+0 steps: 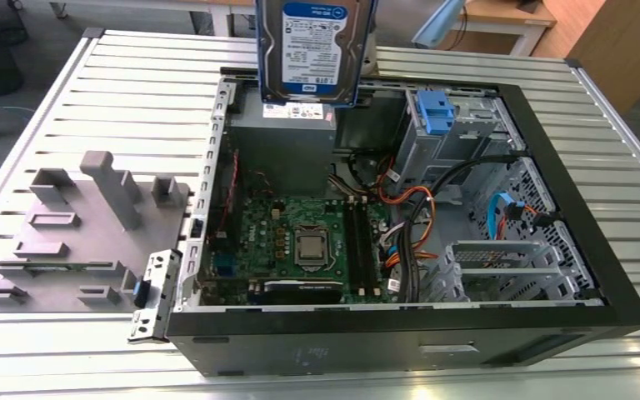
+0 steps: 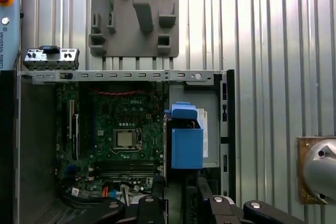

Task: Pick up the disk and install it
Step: 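Pick up the disk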

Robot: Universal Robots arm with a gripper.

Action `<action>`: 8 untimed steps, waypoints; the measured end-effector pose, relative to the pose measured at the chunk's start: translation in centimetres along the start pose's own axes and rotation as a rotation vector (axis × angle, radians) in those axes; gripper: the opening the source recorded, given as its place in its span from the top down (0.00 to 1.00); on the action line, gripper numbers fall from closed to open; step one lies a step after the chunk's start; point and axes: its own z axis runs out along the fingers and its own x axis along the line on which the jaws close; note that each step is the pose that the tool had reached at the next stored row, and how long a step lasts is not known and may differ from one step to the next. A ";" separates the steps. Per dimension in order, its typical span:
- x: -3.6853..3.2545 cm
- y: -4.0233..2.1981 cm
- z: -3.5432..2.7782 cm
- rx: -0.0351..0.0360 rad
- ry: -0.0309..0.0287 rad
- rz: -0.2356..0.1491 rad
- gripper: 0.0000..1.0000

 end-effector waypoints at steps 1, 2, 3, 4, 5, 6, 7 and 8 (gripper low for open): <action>0.00 -0.13 -0.01 -0.0001 0.0000 0.000 0.65; -0.01 -0.26 -0.01 -0.0001 0.0000 0.000 0.65; -0.01 -0.40 -0.01 -0.0001 -0.0001 0.000 0.65; -0.02 -0.56 -0.02 -0.0001 -0.0001 0.000 0.65; -0.02 -0.71 -0.02 -0.0001 -0.0001 0.000 0.65; -0.03 -0.87 -0.03 -0.0001 -0.0001 0.000 0.65; -0.03 -1.03 -0.03 -0.0001 0.0000 0.000 0.65; -0.03 -1.18 -0.04 -0.0001 0.0000 0.000 0.65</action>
